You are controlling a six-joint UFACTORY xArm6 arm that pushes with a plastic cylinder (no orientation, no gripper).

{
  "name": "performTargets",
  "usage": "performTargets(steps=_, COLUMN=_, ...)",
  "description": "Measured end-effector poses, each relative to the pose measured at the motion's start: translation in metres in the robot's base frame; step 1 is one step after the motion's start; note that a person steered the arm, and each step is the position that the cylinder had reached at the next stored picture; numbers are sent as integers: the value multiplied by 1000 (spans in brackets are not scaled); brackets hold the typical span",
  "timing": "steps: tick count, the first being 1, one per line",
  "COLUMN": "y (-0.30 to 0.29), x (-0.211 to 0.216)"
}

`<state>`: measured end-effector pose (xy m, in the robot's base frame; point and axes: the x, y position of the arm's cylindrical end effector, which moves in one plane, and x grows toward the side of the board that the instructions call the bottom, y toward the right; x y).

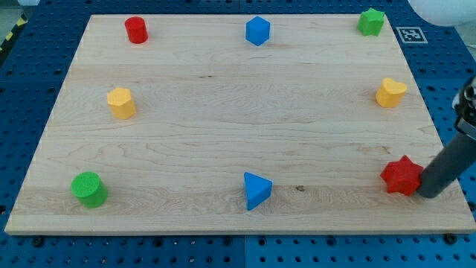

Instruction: Push the red star slightly up a bit

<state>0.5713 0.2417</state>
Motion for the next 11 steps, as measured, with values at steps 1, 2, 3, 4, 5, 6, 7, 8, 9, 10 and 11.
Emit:
performTargets(steps=1, y=-16, x=-11)
performTargets(steps=2, y=-22, x=12)
performTargets(steps=3, y=-36, x=15)
performTargets(steps=4, y=-43, x=-5)
performTargets(steps=5, y=-43, x=-21)
performTargets(steps=6, y=-49, x=-28)
performTargets(steps=7, y=-62, x=-11)
performTargets(steps=8, y=-56, x=-19)
performTargets(steps=9, y=-52, x=-19)
performTargets(steps=10, y=-52, x=-20)
performTargets(steps=11, y=-52, x=-31)
